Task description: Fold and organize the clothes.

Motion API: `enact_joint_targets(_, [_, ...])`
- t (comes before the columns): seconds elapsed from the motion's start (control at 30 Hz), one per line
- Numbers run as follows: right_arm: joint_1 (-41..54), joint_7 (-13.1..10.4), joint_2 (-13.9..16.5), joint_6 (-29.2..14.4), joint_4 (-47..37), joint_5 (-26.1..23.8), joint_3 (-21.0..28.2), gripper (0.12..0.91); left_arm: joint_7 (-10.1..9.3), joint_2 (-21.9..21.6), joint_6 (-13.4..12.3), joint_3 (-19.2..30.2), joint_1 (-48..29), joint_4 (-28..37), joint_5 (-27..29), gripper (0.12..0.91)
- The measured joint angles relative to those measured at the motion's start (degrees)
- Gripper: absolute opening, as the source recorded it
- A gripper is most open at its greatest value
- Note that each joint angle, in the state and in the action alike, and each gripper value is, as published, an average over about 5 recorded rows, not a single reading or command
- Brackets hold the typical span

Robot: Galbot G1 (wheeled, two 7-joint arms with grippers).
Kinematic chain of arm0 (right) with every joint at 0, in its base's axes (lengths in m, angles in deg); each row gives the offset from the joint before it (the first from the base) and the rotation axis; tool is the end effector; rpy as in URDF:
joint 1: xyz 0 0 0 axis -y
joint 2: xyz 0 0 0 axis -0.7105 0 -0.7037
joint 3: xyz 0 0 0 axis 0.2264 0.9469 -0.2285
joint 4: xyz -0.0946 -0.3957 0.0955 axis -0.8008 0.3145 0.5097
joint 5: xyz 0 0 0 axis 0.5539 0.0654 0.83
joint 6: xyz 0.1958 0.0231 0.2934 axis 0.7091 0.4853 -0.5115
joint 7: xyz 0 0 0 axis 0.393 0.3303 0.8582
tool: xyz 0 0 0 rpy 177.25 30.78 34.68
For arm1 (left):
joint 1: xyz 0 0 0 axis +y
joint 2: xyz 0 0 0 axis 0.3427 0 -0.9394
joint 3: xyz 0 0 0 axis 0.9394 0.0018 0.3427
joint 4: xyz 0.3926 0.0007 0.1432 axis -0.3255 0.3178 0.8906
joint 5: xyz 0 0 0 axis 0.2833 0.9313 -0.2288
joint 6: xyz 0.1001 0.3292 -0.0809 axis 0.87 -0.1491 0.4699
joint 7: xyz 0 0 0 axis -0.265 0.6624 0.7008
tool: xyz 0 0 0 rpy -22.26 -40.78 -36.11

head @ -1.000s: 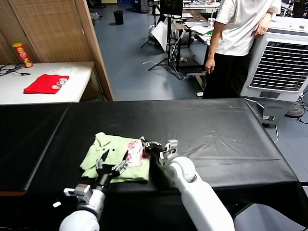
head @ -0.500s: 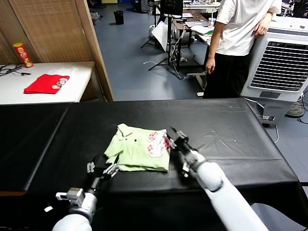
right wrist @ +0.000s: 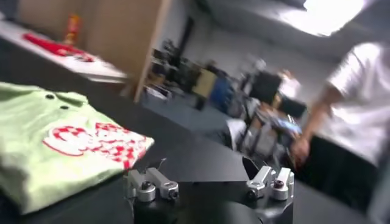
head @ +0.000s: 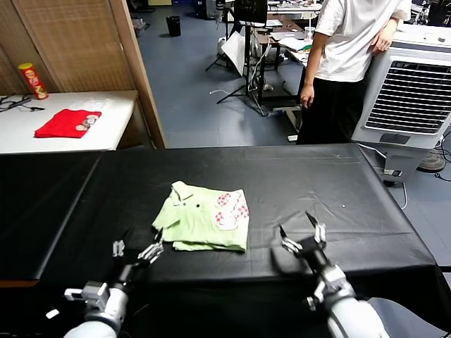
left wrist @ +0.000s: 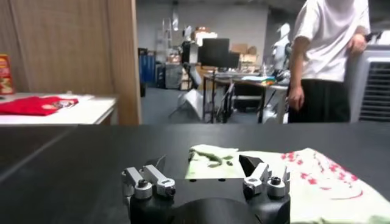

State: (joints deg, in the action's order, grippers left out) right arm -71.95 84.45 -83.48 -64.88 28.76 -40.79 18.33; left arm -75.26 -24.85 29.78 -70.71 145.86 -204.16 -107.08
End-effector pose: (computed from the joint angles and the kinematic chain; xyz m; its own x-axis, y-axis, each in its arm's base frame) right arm 0.1649 -0.0759 -0.3537 -0.9732 -0.1730 0.1513 -0.2050 0.9510 -0.2312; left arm 0.1197 0.0870 -0.3285 -0.9784 0.0762 0.1922 0.0756 0.9971 -0.0104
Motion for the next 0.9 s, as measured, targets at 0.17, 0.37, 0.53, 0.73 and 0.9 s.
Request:
enact_joint_targets(0.17, [-10.35,-4.44,-2.31,-1.08,7.58,3.88,-3.84,0.798,-0.53,-0.03,-0.49,-1.82,5.54,-2.28,-1.43,0.798])
enact_joint_targets(0.37, [-19.75,-7.94,-4.13,-2.94,13.32,4.0,-5.48,0.798,0.15,0.12,-1.15,-5.26,12.19,-4.56,-3.32,0.798])
enact_joint_targets(0.53, [-24.58,-9.07,-5.36,-4.17,14.27,2.63,-5.29,0.798,-0.9,0.52,0.19,-7.82,15.73,-5.65,-3.96,0.798])
enact_joint_targets(0.73, [-26.8,-9.09,-5.73,-4.33,14.58,2.52,-5.21,0.798,-1.23,0.61,1.7,-9.2,17.02,-6.38,-4.24,0.798])
enact_joint_targets(0.9, [-27.39,-9.04,-5.82,-4.29,14.73,2.58,-5.25,0.798,-1.14,0.59,2.01,-9.49,17.17,-6.53,-4.29,0.798])
